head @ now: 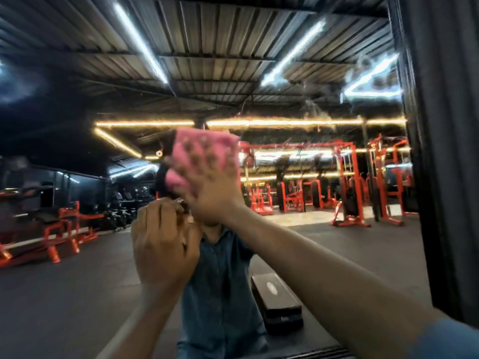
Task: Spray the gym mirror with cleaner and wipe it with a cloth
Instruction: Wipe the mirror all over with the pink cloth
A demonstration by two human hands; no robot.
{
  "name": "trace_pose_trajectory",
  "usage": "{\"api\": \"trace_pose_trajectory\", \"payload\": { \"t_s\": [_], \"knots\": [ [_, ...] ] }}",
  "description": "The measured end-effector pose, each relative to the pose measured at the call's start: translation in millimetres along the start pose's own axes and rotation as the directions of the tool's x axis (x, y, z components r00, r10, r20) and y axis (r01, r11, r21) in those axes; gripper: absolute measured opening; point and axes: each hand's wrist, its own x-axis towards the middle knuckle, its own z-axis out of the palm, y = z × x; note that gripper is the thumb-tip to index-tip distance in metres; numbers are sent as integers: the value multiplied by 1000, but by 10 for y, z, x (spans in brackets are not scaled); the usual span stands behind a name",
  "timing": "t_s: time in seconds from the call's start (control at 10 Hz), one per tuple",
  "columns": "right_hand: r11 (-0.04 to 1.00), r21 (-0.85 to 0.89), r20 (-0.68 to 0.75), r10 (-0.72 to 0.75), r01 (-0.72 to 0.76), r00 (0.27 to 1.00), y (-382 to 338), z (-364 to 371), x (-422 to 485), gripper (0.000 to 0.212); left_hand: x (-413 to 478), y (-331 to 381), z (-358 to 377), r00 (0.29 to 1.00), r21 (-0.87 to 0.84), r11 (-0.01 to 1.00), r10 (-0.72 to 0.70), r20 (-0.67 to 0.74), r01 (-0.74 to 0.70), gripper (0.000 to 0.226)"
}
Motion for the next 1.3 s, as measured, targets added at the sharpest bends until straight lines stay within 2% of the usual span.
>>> {"api": "trace_pose_trajectory", "payload": {
  "t_s": [0.1,0.2,0.3,0.4,0.5,0.6,0.7,0.8,0.9,1.0,1.1,1.2,1.3],
  "knots": [
    [914,-123,-61,-396,387,916,-546,-1183,-510,70,96,-32,19,999,-10,1000,5,-31,-5,29],
    [921,230,-271,-251,316,929,251,-1634,-369,59,177,-4,122,999,-35,999,29,-23,-29,24],
    [434,879,-279,128,199,952,1113,-1943,-420,69,242,69,192,998,-62,996,59,-6,-60,17],
    [449,703,-88,824,-551,560,1317,-2112,-576,70,262,153,221,997,-68,995,80,19,-78,17],
    [806,448,-336,552,-386,764,813,-2107,-751,56,242,190,256,997,-86,994,72,13,-71,19],
    [966,-161,-204,-231,200,951,173,-1808,-1069,48,204,198,319,999,-87,995,45,8,-44,25],
    [930,-194,14,-316,312,949,140,-1613,-1233,66,195,250,437,999,-107,994,-24,22,26,27],
    [973,-207,-125,-128,100,984,555,-1642,-952,69,321,411,619,999,-132,991,-23,31,27,26],
    [918,-30,-401,351,-395,846,1217,-1832,-520,78,594,646,880,998,-195,980,53,40,-44,20],
    [727,140,-304,678,-673,669,1326,-1990,-133,80,1092,935,1168,999,-226,974,42,33,-34,25],
    [954,-115,-247,243,-277,938,1089,-2024,-121,73,1609,1198,1356,998,-284,959,32,46,-18,26],
    [891,-18,-439,401,-454,804,1638,-2227,336,68,2138,1320,1481,995,-301,954,16,94,13,27],
    [356,343,-366,903,-869,226,1869,-2466,900,63,2701,1358,1564,989,-311,950,16,147,31,32]
  ]
}}
